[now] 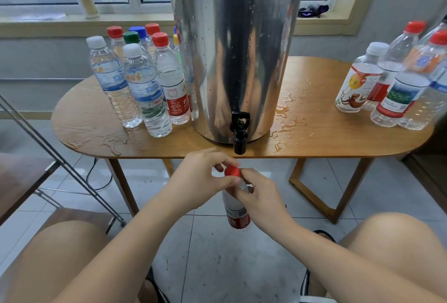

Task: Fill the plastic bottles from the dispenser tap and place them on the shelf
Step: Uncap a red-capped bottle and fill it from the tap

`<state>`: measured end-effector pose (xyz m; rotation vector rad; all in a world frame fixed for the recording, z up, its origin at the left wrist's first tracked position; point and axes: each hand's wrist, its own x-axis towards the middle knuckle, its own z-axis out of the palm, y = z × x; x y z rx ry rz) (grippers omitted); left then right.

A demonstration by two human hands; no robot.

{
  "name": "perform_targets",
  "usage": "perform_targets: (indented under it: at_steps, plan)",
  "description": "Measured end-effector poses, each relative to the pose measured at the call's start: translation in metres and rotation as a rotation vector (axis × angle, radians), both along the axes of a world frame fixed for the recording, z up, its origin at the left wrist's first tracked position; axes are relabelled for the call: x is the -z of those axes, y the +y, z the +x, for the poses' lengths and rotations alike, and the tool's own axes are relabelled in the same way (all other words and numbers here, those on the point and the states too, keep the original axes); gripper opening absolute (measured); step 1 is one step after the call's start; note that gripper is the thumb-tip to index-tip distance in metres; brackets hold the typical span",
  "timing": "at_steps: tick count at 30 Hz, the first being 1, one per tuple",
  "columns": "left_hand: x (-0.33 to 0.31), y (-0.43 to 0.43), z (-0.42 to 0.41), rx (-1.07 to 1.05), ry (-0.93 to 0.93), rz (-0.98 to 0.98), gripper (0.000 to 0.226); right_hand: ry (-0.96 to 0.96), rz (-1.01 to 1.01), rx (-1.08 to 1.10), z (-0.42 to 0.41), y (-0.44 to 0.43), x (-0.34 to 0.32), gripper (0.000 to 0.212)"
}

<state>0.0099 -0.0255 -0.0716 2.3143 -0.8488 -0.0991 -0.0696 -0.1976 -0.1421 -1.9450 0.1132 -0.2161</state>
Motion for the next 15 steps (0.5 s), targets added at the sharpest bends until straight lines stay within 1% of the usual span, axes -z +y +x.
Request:
perform_targets:
  at_steps: [3, 6, 10, 12, 15]
  plan:
    - [-0.0009, -0.0035, -0.0037, -0.064, -0.083, 0.039, 0.035, 0.001, 0.004, -0.013, 0.0002, 0.001, -0.0009, 0.013]
    - [-0.0008, -0.0053, -0.0057, -0.069, -0.107, 0.048, 0.027, -0.006, 0.013, -0.014, 0.0001, 0.001, 0.0, 0.015]
    - [0.0, -0.0048, -0.0044, 0.018, -0.104, 0.049, 0.02, -0.004, 0.019, -0.004, 0.0005, 0.0001, 0.0019, 0.016]
    - [0.0005, -0.0054, -0.0045, 0.062, -0.098, 0.045, 0.022, 0.008, 0.011, 0.02, 0.0005, -0.0004, 0.0024, 0.018]
    - [0.0008, -0.005, -0.0036, 0.112, -0.115, 0.034, 0.028, 0.008, 0.024, 0.038, 0.0009, -0.0013, 0.0025, 0.013]
